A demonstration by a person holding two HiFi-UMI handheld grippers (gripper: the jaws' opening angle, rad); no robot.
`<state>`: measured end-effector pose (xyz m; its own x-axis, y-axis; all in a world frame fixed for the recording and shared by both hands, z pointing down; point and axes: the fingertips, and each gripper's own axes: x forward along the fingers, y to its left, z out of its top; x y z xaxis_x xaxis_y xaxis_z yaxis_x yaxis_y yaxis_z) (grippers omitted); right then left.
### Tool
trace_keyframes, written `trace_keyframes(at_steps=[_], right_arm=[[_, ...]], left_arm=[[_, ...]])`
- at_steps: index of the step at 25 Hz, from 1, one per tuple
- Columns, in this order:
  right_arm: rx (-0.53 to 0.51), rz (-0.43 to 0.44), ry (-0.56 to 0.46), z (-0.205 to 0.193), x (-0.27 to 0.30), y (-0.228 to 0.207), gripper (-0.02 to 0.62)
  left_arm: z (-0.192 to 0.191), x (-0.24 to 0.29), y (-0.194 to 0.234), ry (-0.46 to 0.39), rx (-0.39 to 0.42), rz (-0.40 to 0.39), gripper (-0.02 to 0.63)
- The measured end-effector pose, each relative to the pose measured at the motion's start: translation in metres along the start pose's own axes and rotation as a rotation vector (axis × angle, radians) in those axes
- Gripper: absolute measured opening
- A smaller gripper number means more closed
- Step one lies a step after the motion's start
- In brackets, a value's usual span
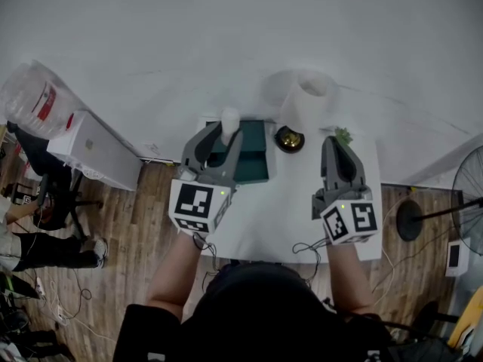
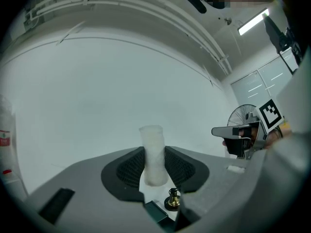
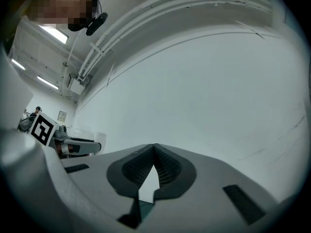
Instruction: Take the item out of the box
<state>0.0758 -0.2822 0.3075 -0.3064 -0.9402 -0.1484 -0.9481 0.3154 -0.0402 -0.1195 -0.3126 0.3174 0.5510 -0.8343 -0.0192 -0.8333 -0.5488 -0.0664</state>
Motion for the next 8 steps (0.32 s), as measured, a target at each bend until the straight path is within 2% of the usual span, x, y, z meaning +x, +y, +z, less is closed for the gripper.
trace_keyframes(at_steps=[8], right_arm=[[-0.01, -0.016, -0.005, -0.004, 0.019, 0.013, 0.003]], left_arm=[[-0.002, 0.005, 0.024, -0.018, 0.005, -0.023, 0.126]])
